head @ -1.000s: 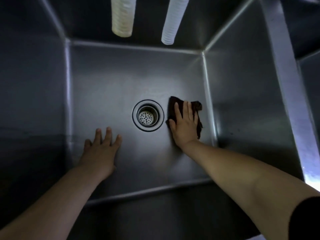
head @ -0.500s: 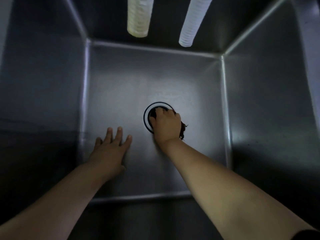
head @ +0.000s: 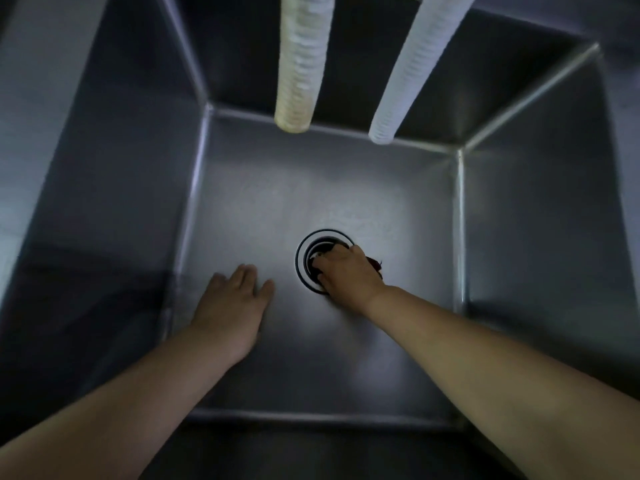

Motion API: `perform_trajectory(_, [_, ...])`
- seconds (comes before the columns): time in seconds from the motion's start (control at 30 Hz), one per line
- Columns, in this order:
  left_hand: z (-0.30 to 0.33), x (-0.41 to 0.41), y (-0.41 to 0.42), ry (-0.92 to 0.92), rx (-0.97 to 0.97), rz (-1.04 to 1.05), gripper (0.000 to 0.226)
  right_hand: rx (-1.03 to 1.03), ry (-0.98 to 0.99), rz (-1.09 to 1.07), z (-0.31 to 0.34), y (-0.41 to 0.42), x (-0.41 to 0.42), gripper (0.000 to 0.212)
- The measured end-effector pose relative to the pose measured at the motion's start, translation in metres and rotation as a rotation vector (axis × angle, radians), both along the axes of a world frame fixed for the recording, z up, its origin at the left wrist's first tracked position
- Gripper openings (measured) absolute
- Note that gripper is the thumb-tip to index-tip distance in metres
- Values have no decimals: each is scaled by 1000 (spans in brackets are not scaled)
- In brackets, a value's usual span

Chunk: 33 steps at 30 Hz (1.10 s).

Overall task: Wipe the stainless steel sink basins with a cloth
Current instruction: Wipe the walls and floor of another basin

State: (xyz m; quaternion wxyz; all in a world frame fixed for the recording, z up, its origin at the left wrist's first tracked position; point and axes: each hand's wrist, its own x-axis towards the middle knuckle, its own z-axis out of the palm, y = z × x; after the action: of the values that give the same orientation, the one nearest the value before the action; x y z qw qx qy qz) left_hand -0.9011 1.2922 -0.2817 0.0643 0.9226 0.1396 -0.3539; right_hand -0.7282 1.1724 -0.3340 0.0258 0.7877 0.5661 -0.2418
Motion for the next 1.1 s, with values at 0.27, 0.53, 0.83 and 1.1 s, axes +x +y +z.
perform_trajectory(0.27, [-20,56,-9,8,14,-54,86,33,-134,105,2,-8,-1,37])
perform_trajectory(0.53, [-25,67,-11,124,69,-89,94,-124,-430,405,7,4,11,46])
perform_trajectory(0.83, [-36,61,-13,93,74,-54,99,-246,-253,28,20,15,-1,25])
perform_trajectory(1.1, [-35,59,-10,75,44,-46,93,123,-250,-298,34,-6,-11,13])
